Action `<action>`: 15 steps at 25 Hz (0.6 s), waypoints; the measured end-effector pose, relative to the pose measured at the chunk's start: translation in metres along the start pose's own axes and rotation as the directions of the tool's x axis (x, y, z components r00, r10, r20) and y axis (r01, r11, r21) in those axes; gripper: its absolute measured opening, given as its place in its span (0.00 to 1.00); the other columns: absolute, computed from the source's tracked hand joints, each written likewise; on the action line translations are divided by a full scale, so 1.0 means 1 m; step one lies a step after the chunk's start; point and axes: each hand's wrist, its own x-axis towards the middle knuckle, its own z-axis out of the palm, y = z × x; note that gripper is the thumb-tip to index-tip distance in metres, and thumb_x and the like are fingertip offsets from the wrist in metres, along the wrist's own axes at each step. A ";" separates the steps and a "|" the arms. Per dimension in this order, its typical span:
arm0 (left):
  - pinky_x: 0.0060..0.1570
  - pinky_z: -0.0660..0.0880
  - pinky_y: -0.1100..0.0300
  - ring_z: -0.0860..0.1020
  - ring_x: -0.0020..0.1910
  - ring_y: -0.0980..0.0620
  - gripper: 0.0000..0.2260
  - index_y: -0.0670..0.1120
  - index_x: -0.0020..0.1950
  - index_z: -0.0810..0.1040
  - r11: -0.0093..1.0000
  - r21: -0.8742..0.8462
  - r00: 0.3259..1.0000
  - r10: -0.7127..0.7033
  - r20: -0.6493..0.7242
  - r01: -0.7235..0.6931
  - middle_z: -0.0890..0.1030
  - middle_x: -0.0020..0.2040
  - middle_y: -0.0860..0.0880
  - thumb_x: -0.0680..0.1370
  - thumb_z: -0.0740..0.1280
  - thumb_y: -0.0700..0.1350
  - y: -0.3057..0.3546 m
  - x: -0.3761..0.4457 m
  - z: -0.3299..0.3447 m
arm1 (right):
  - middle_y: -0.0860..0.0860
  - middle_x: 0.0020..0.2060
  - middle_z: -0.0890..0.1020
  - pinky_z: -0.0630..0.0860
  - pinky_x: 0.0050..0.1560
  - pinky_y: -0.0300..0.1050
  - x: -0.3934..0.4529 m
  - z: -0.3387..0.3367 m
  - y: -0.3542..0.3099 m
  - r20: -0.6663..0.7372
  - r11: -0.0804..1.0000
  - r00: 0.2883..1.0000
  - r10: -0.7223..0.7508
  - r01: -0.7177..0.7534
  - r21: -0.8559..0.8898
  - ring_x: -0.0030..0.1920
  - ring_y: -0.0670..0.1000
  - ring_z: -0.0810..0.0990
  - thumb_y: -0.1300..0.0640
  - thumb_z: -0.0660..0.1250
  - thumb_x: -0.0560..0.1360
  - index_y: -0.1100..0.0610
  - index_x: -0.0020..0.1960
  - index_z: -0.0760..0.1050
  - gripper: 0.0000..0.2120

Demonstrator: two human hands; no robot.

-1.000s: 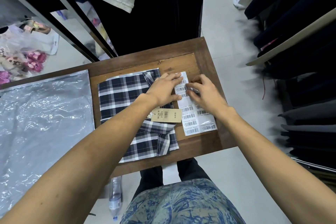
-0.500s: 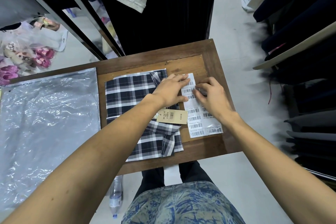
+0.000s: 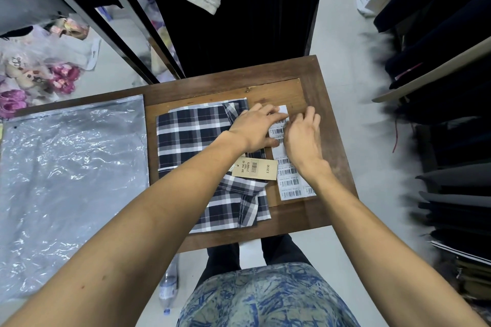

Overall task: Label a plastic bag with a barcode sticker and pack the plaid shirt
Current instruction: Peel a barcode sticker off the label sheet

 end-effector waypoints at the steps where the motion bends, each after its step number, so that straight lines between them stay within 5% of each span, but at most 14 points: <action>1: 0.71 0.67 0.43 0.64 0.74 0.46 0.34 0.56 0.80 0.63 1.000 0.014 1.000 0.006 0.004 -0.006 0.66 0.77 0.50 0.76 0.72 0.57 0.001 0.000 -0.001 | 0.64 0.59 0.71 0.73 0.54 0.58 -0.002 0.001 0.001 -0.024 1.000 1.000 0.009 -0.009 0.025 0.56 0.63 0.71 0.67 0.59 0.80 0.68 0.53 0.75 0.07; 6: 0.66 0.69 0.47 0.65 0.71 0.47 0.34 0.59 0.79 0.64 0.999 0.051 1.000 0.001 0.014 -0.001 0.67 0.73 0.50 0.75 0.73 0.58 0.003 0.005 -0.005 | 0.63 0.59 0.73 0.73 0.56 0.55 -0.014 0.005 0.000 -0.110 0.987 0.991 0.073 -0.056 0.152 0.58 0.62 0.71 0.60 0.64 0.81 0.70 0.53 0.77 0.12; 15: 0.65 0.69 0.47 0.65 0.69 0.47 0.34 0.61 0.78 0.65 0.999 0.043 1.000 0.008 0.018 -0.009 0.67 0.73 0.50 0.74 0.74 0.59 0.001 0.007 -0.006 | 0.64 0.63 0.71 0.71 0.55 0.55 -0.010 0.004 -0.009 -0.043 0.999 0.998 0.049 -0.050 -0.011 0.56 0.63 0.70 0.72 0.60 0.77 0.70 0.53 0.76 0.07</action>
